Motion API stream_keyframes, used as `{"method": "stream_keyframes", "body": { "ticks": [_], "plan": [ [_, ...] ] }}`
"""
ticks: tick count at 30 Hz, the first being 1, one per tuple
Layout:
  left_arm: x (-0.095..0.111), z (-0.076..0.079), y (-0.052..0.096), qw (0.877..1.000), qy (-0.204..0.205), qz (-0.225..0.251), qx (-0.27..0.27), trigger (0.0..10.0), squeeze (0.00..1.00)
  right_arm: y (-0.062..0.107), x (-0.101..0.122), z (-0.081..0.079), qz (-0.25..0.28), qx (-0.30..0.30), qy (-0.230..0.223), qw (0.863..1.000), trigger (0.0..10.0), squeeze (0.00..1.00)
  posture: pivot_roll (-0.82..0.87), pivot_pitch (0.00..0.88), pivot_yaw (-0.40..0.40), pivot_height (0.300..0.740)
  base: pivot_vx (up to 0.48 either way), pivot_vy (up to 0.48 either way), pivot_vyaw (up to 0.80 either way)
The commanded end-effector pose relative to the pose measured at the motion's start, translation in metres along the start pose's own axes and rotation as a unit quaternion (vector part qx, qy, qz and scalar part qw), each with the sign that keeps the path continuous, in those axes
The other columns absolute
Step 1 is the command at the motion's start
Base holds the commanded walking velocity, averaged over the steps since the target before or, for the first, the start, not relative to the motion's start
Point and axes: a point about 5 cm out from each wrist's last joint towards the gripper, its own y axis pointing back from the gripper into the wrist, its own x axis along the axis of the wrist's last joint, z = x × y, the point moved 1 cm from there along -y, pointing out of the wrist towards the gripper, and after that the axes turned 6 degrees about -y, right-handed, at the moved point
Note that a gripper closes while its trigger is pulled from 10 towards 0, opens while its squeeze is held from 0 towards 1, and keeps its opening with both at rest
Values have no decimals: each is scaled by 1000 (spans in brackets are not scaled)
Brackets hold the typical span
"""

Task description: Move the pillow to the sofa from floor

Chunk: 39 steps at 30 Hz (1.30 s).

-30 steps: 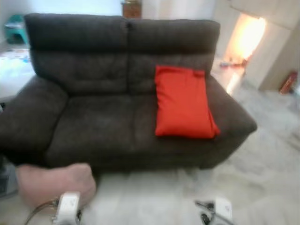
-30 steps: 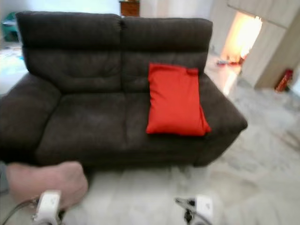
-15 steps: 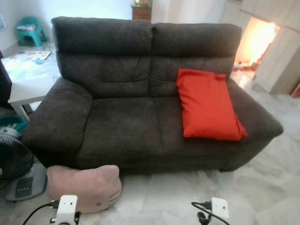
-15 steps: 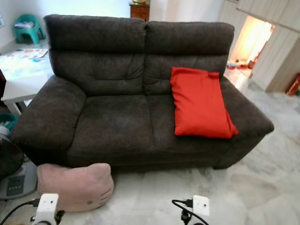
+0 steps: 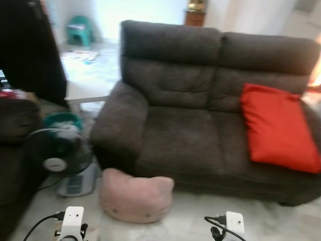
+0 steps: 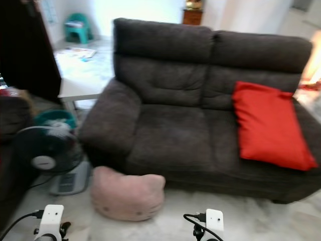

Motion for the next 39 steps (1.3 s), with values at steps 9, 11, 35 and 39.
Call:
{"method": "stream_keyframes", "body": {
  "ticks": [9,11,35,39],
  "plan": [
    [3,-7,-1,1000,-7,7,1,10000,0,-1,3,-5,3,7,-4,1000,10000,0,113,0,-72,740,0,0,0],
    [3,-7,-1,1000,-5,6,-2,10000,0,-2,3,-5,3,7,-4,1000,10000,0,113,0,-72,740,0,0,0],
    [4,-7,-2,1000,-11,2,-12,10000,0,-2,2,-11,-1,15,-2,1000,10000,0,120,0,-71,740,153,0,124],
    [4,-7,-2,1000,-10,3,-12,10000,0,-2,2,-11,0,14,-7,1000,10000,0,120,0,-72,740,339,0,0]
  ]
}}
